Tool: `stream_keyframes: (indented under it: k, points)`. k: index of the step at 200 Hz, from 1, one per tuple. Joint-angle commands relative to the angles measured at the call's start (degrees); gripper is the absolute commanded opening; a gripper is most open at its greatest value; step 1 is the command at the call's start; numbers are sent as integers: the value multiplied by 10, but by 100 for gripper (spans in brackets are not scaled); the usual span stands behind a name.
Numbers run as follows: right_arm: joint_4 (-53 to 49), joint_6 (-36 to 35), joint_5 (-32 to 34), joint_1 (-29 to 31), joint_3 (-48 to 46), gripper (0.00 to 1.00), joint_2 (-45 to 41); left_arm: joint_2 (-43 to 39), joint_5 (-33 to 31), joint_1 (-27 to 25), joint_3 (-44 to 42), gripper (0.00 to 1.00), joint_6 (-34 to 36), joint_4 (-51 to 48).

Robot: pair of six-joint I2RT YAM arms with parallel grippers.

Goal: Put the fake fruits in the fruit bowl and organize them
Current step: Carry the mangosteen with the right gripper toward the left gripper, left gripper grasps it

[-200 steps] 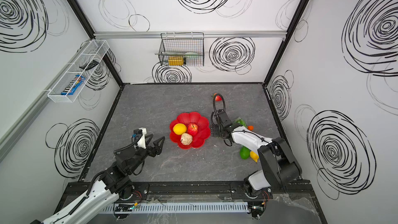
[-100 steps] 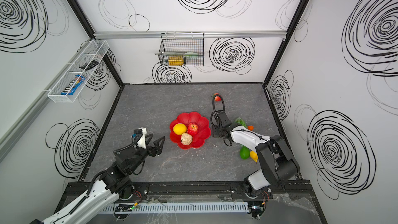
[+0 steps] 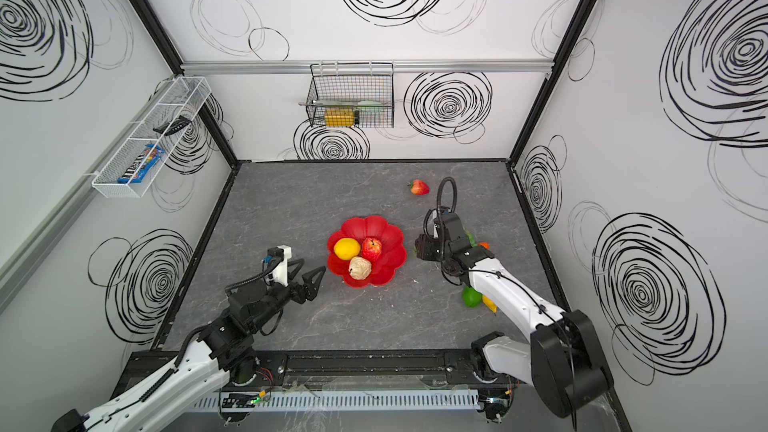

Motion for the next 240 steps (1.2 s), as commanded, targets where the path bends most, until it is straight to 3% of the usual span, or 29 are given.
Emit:
stream_keyframes:
  k: [1, 47, 94, 149, 190, 240]
  points:
    - [19, 73, -74, -7, -41, 59, -67, 25, 26, -30, 12, 88, -8, 79]
    - [152, 248, -156, 0, -158, 57, -208, 149, -65, -191, 88, 87, -13, 150]
    - [170, 343, -168, 44, -186, 55, -263, 305, -88, -279, 178, 77, -16, 187]
    - [187, 384, -92, 126, -222, 55, -307, 404, -102, -325, 258, 57, -19, 166]
    - [187, 378, -90, 134, -220, 55, -303, 435, -100, -331, 278, 45, -25, 156]
    - [190, 372, -89, 144, -216, 54, -300, 450, -109, -331, 288, 37, -30, 146]
